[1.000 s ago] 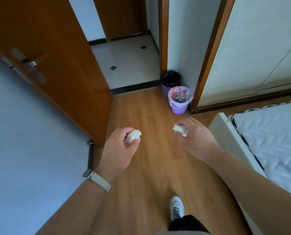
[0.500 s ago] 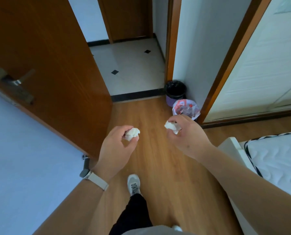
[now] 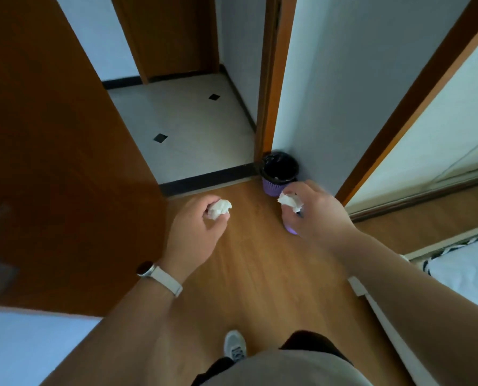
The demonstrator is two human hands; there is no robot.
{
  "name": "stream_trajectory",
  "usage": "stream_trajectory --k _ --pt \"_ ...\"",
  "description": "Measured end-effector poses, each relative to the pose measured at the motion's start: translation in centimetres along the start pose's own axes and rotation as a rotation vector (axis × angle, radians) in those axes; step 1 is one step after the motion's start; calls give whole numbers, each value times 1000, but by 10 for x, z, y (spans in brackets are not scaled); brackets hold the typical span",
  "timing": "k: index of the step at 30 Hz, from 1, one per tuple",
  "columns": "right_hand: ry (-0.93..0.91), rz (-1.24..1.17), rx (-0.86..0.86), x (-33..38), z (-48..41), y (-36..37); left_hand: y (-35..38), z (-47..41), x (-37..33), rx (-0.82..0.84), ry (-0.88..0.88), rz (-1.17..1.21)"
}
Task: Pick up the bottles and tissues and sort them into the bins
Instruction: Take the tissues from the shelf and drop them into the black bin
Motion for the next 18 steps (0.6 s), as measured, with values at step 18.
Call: stream_trajectory --k 18 --pt "-1 -54 -43 -91 -202 73 43 -257 11 92 41 -125"
Point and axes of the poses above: each hand's wrist, its own z-axis away from the middle knuckle, its own y-axis out of the palm, x = y × z, the point moved 7 cm from there along -z, towards the middle knuckle, and after that the axes turned 10 degrees about -y, right-handed, at the moved point
